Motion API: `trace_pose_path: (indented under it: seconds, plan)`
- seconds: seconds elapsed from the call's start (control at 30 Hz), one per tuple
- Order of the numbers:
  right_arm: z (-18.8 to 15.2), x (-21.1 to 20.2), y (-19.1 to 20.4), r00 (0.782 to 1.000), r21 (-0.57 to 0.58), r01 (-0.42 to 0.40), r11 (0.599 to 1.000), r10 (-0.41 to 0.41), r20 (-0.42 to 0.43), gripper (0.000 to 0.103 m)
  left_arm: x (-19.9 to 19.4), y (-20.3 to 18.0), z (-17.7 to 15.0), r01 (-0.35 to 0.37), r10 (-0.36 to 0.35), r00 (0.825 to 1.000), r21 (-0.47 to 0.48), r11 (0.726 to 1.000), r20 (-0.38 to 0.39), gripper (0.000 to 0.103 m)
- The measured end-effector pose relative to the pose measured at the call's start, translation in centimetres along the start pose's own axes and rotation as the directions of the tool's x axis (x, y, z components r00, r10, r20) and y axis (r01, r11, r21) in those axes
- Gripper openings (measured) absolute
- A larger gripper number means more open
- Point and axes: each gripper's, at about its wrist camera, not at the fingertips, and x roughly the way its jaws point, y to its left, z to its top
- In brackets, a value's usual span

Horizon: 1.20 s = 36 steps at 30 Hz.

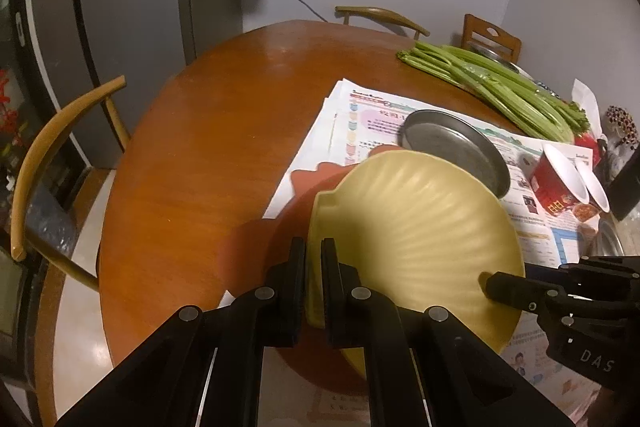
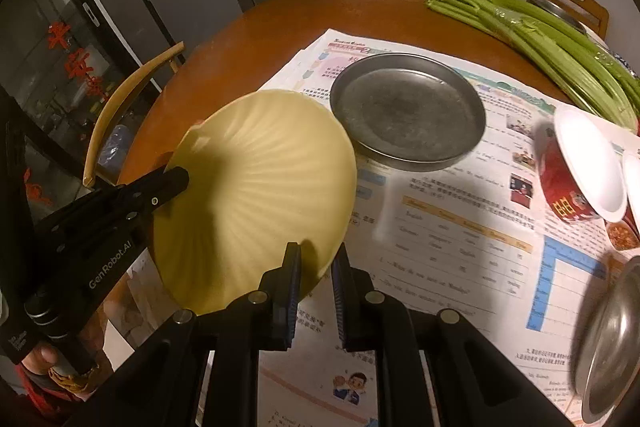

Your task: Organize plates and bowls

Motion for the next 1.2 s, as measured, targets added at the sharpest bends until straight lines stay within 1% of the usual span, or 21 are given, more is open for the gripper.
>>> trace_pose_path:
  seconds: [0.3,0.37,0.43,0.47,0.5,0.53,0.57,0.6,0.67,0.77,0.8,0.83,0.9,1.03,1.2]
  plan:
    - [0.9,0.8,0.6,1.0,-0.01,0.005,1.0,-0.005,-0.006,0.016,0.7,0.7,0.8,-0.022,0.022,1.0,-0.02,1.0,-0.004,0.008]
    - [1.0,1.0,0.8,1.0,-0.014,0.006,1.0,-0.006,-0.015,0.016,0.6,1.1,1.0,-0.006,0.005,1.0,-0.049,0.999,-0.007,0.014]
    - [1.0,1.2,1.0,1.0,-0.017,-0.003,1.0,0.002,-0.024,0.017,0.5,1.4,1.1,-0.004,0.003,1.0,-0.064,0.998,-0.004,0.029]
    - [0.9,1.1,1.2,1.0,-0.029,0.004,1.0,-0.005,-0.021,0.017,0.4,1.5,1.2,-0.015,0.015,1.0,-0.062,0.998,0.004,0.034]
    - [0.9,1.1,1.3,1.0,-0.035,0.008,0.999,-0.009,-0.021,0.017,0.3,1.5,1.2,-0.022,0.022,1.0,-0.06,0.998,0.009,0.048]
    - [0.9,1.1,1.4,1.0,-0.039,0.011,0.999,-0.012,-0.021,0.017,0.2,1.4,1.3,-0.026,0.027,1.0,-0.058,0.998,0.015,0.065]
    - [0.9,1.0,1.4,1.0,-0.038,0.01,0.999,-0.01,-0.02,0.017,0.1,1.3,1.3,-0.032,0.033,0.999,-0.053,0.998,0.022,0.072]
    - [0.9,1.0,1.3,1.0,-0.03,0.007,1.0,-0.008,-0.018,0.017,0.0,1.3,1.3,-0.034,0.035,0.999,-0.05,0.998,0.028,0.076]
    - [1.0,0.9,0.9,1.0,-0.001,0.002,1.0,-0.002,-0.017,0.017,-0.3,1.2,1.3,-0.025,0.027,0.999,-0.048,0.999,0.04,0.076]
    - [1.1,1.0,0.6,1.0,0.019,0.002,1.0,-0.002,-0.028,0.02,-0.5,1.3,1.4,-0.027,0.029,0.999,-0.049,0.998,0.041,0.076]
    - [1.1,1.0,0.7,1.0,0.017,0.009,1.0,-0.008,-0.03,0.025,-0.5,1.4,1.4,-0.031,0.033,0.999,-0.053,0.998,0.039,0.076]
    - [1.1,1.0,0.8,0.999,0.012,0.015,1.0,-0.014,-0.031,0.034,-0.5,1.5,1.4,-0.032,0.034,0.999,-0.057,0.998,0.038,0.076]
    - [1.1,0.9,1.1,1.0,0.004,0.01,1.0,-0.01,-0.024,0.045,-0.7,1.9,1.5,-0.035,0.038,0.998,-0.073,0.997,0.042,0.076]
    - [1.2,0.4,1.6,1.0,-0.017,0.02,1.0,-0.02,-0.002,0.046,-1.1,2.4,1.6,-0.049,0.054,0.997,-0.094,0.994,0.052,0.076]
    - [1.7,-1.5,1.4,0.992,-0.012,0.099,0.995,-0.098,0.078,0.046,-2.3,3.0,2.0,-0.04,0.05,0.995,-0.115,0.993,0.091,0.076]
